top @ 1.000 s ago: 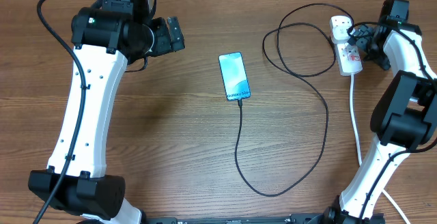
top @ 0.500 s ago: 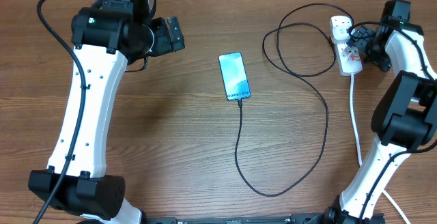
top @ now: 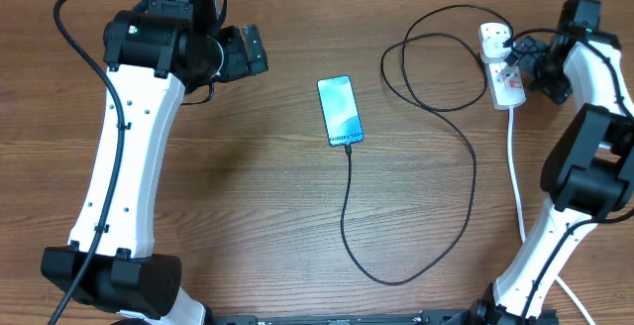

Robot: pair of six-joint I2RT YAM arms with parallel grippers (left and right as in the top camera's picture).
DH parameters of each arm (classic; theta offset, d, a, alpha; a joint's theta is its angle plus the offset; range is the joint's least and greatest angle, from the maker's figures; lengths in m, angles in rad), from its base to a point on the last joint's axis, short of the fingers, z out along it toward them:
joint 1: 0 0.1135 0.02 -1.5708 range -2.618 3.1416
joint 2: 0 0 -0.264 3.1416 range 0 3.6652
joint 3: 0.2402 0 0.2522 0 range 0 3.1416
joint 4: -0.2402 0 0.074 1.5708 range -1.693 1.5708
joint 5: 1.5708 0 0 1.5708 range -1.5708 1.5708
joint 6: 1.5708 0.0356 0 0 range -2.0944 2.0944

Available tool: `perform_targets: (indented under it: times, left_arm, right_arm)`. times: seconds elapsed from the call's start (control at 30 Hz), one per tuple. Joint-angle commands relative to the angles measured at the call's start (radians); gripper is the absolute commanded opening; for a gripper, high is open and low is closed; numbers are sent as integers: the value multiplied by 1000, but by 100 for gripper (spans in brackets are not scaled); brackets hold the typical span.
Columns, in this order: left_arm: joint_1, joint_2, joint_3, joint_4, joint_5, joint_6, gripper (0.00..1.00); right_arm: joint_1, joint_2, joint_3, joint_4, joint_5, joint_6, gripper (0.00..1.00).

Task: Plug charger to phone and switch on socket

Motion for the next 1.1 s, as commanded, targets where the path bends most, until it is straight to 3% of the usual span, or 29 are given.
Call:
perform_targets:
  times: [0.0,0.17,0.57,1.07]
  left_arm:
    - [-7,-1,6,5,7,-8,100]
    - [-7,-1,6,8,6,-7,100]
    - [-7,-1,6,21,4,-8,100]
    - [-7,-1,6,14,8,-11,100]
  right_arm:
    - [-19,0,52,-3,-10,20,100]
    - [-19,0,52,-32,-9,52,100]
    - [-19,0,51,-110,-10,353,100]
    - [-19,0,45,-21,30,156,100]
